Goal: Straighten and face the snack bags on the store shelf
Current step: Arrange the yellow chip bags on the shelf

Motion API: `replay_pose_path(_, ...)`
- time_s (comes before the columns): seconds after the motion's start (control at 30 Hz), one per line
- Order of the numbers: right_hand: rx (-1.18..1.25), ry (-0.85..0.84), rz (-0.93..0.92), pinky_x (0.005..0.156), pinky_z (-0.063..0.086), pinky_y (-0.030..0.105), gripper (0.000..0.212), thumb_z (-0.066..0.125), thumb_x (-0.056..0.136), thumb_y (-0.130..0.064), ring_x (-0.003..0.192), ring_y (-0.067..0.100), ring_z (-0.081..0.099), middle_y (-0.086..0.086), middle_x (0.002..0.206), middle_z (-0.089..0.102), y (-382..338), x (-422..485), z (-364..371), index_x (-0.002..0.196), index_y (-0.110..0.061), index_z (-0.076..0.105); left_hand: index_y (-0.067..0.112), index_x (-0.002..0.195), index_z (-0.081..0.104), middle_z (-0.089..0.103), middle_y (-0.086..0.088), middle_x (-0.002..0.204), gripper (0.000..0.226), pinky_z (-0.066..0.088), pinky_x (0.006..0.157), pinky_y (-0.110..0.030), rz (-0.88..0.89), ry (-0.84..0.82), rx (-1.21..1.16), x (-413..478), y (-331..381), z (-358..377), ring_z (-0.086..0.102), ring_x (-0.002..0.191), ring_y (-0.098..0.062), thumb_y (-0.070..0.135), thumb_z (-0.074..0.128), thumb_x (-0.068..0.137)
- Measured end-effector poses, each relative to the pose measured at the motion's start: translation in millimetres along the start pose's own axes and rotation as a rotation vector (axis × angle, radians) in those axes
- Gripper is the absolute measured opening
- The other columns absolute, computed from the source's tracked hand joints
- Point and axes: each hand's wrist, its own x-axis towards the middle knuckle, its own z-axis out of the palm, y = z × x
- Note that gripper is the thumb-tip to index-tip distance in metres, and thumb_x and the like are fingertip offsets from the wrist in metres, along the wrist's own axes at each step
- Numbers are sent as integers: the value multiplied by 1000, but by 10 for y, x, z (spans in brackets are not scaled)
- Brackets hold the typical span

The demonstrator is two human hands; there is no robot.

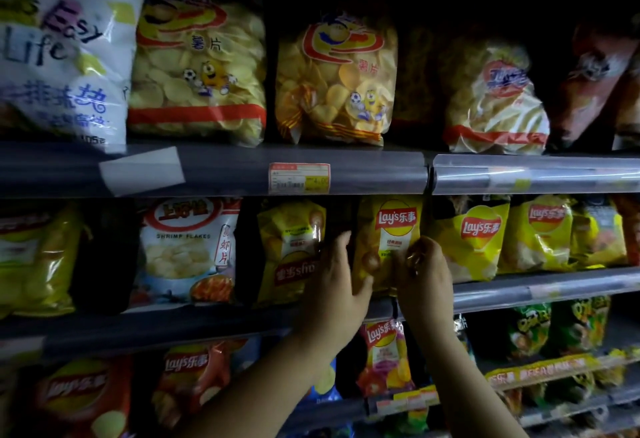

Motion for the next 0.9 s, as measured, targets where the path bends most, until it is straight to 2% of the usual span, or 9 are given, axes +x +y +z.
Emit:
replay_pose_path(0.13,7,-1,-4,95,55,48,57,65,95,-32,120,34,60,17,131,61,16,-85,-32,140,-3,47,23,130,51,58,9,128,43,51,93,-16,91,165,16,-223,-289,-479,57,115,-3,24,65,90)
replay_pose_path(0.2,25,89,-32,95,51,36,53,66,96,-23,121,34,59,19,132,60,-36,-153,-100,140,0,47,20,124,54,60,8,123,38,53,90,-20,90,238,30,-232,-403,-730,61,109,-6,23,63,88)
replay_pose_path(0.3,88,204,-208,89,54,34,36,62,96,-14,107,28,64,14,119,61,-322,-283,-148,130,-2,54,13,125,55,61,-3,123,40,41,92,-8,71,378,128,-167,-510,-1031,56,112,-11,20,63,87)
replay_pose_path(0.43,116,-156,-248,87,55,25,38,58,97,-31,102,1,59,-6,116,59,-896,-340,183,131,-15,55,15,148,34,47,-10,150,66,34,105,-25,-73,285,129,23,-541,-1093,46,137,-23,26,65,91)
replay_pose_path(0.53,128,-404,-118,109,49,41,73,60,96,-41,132,25,54,10,147,49,-1150,-301,469,155,-13,28,21,156,18,35,-7,159,80,31,109,-30,-126,183,107,166,-440,-981,37,145,-24,34,64,92)
replay_pose_path(0.6,160,-484,8,112,44,42,86,62,96,-39,139,34,48,17,156,41,-1183,-210,581,161,-12,11,19,157,17,34,-8,160,82,29,115,-33,-129,161,135,254,-386,-926,34,146,-24,35,64,92)
replay_pose_path(0.67,185,-497,56,107,50,44,87,63,96,-36,133,35,56,17,152,50,-1149,-124,641,161,-14,10,19,158,13,29,-7,162,83,27,117,-34,-206,120,149,341,-379,-910,30,148,-24,38,61,94)
replay_pose_path(0.73,216,-484,30,92,58,40,75,65,96,-31,118,32,67,10,135,65,-1130,-80,629,156,-16,24,21,158,16,33,-6,161,80,30,116,-34,-242,87,169,404,-421,-904,33,147,-24,40,61,94)
replay_pose_path(0.9,348,-397,-61,77,64,27,60,75,90,-34,94,7,75,-8,108,74,-1095,-148,380,139,-26,42,23,138,49,61,-1,136,54,51,98,-35,-177,207,13,337,-445,-1078,59,124,-18,35,69,89)
